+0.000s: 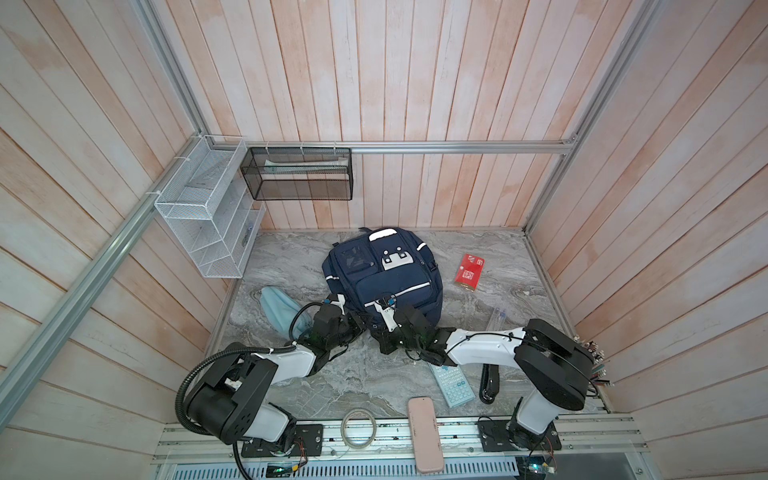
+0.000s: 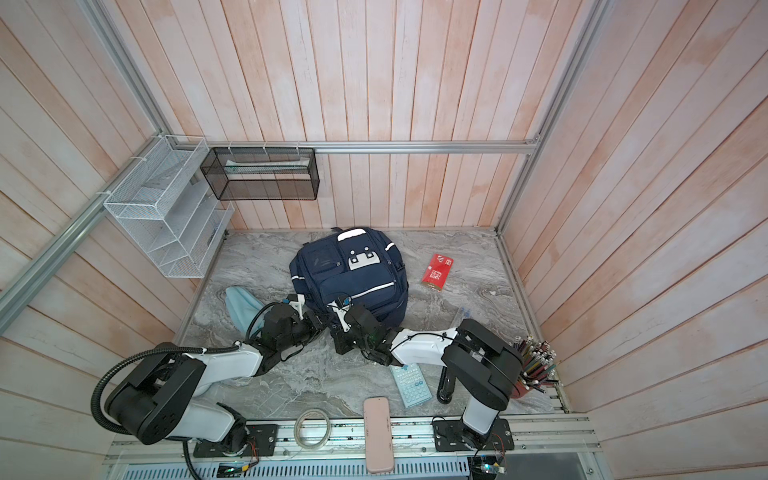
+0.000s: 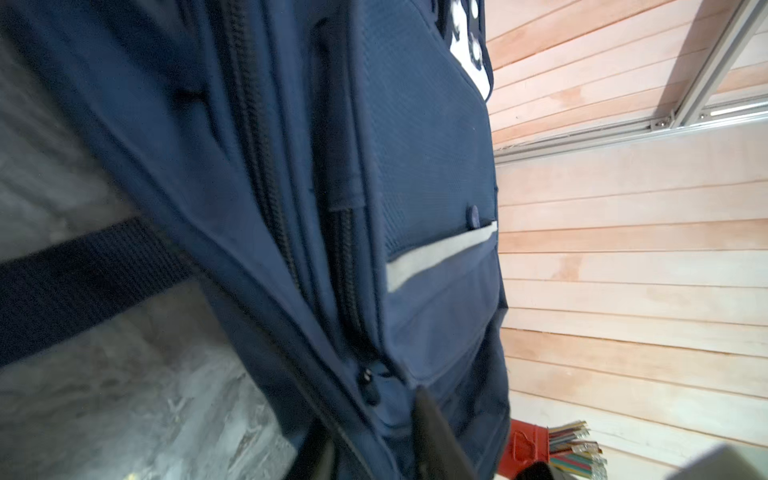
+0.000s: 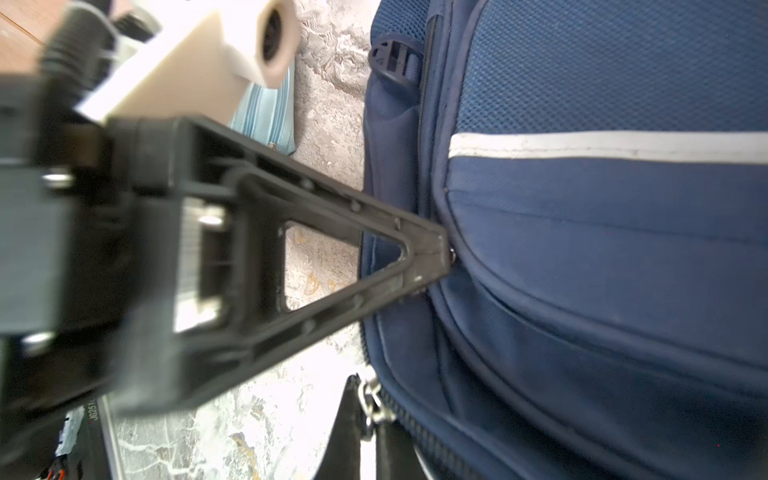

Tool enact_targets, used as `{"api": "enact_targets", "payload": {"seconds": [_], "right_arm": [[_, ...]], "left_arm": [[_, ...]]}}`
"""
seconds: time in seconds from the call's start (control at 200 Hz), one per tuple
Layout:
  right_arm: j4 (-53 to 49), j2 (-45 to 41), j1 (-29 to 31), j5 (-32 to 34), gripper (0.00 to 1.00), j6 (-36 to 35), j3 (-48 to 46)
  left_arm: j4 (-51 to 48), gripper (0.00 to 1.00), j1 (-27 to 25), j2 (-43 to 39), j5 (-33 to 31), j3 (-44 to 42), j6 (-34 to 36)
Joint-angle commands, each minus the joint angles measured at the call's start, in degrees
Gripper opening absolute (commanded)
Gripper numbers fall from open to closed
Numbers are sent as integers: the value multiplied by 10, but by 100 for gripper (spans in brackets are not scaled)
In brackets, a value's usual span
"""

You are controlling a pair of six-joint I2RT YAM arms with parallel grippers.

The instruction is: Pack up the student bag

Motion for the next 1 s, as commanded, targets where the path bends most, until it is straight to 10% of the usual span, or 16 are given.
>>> {"api": "enact_targets", "payload": {"seconds": [0.0, 0.54, 0.745, 0.85, 0.995], "right_arm": [[0, -37, 0, 7, 0, -12, -22], [-150, -152, -279, 36, 0, -50, -129], [-124, -183, -256, -60, 0, -30, -141], [-117, -182, -178, -36, 0, -6, -128], [-89, -146, -75, 6, 0, 35, -87]], "left_arm": [[47, 0, 2, 10, 12, 26, 11], [-124, 0, 137, -168, 120, -11, 86], [-130, 0, 174, -92, 132, 41, 134], [-136, 19, 184, -55, 127, 86, 154], [-191, 77, 185, -75, 90, 129, 176]]}}
